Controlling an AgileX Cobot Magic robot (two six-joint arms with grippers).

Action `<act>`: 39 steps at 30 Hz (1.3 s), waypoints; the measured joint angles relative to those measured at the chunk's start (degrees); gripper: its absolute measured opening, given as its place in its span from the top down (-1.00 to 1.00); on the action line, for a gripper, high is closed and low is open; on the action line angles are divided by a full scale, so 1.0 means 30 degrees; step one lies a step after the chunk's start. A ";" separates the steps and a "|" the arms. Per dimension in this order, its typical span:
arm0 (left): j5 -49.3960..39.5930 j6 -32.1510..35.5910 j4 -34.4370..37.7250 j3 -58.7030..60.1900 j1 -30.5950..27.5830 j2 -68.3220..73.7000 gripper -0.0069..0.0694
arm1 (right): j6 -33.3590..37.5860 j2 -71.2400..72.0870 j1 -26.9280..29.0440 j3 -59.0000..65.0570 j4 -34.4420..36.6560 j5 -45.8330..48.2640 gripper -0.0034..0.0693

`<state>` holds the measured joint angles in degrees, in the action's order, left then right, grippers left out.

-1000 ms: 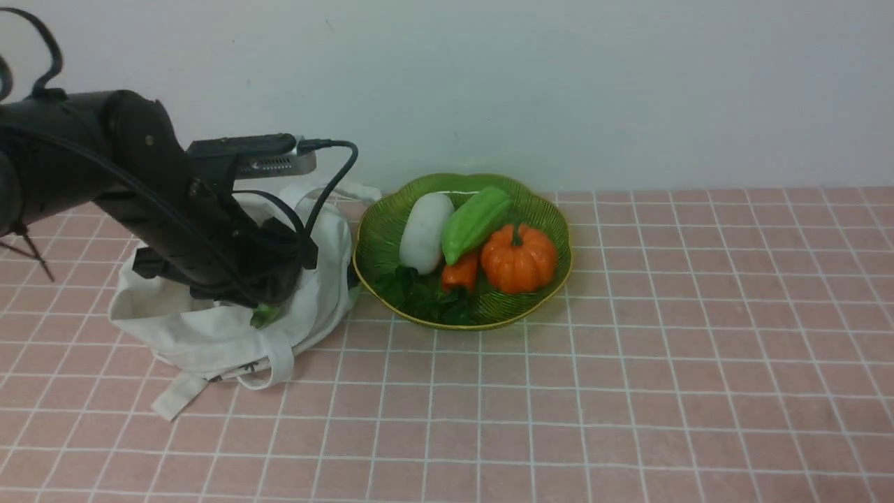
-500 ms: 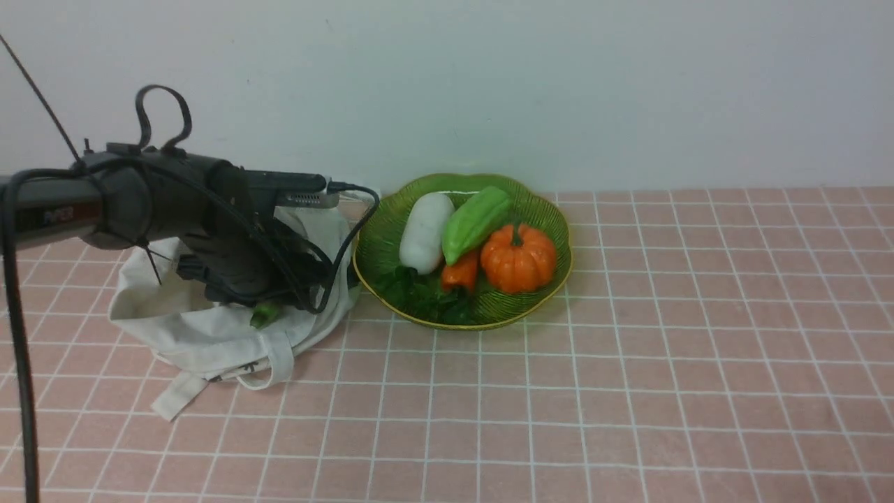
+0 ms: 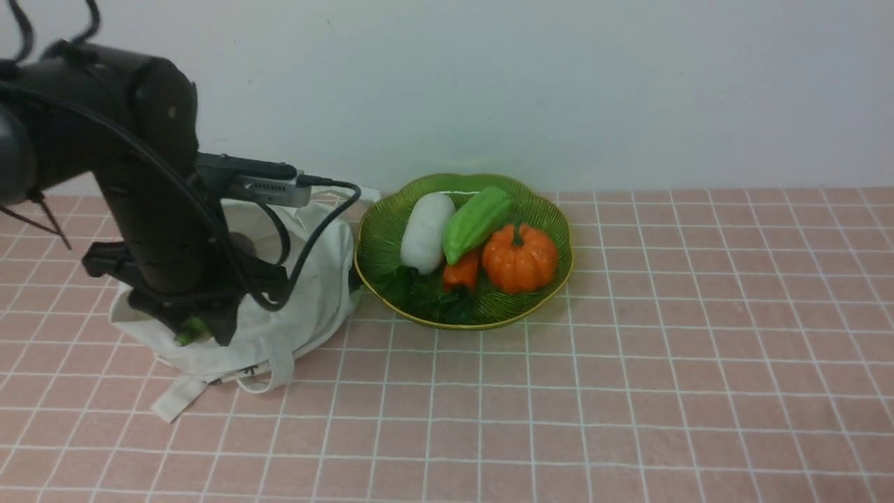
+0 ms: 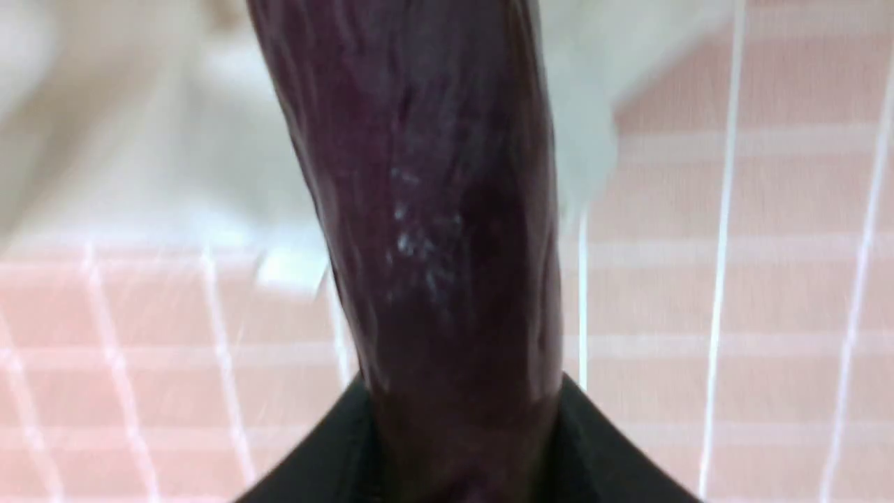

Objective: Take vegetables from bag on pink coffee tablecloth place on plate.
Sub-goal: 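Take the eggplant out of the bag and place it in the plate with the left gripper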

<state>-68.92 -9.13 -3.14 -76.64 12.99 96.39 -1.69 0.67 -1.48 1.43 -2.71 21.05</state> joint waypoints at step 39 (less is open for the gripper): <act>-0.0517 -0.1926 -0.1222 -1.6405 0.5273 1.1550 -0.63 | 0.0000 0.0000 0.0000 0.0000 0.0000 0.0000 0.95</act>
<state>-70.47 -14.91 -6.80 -125.86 28.81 131.04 -1.69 0.67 -1.48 1.43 -2.71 21.05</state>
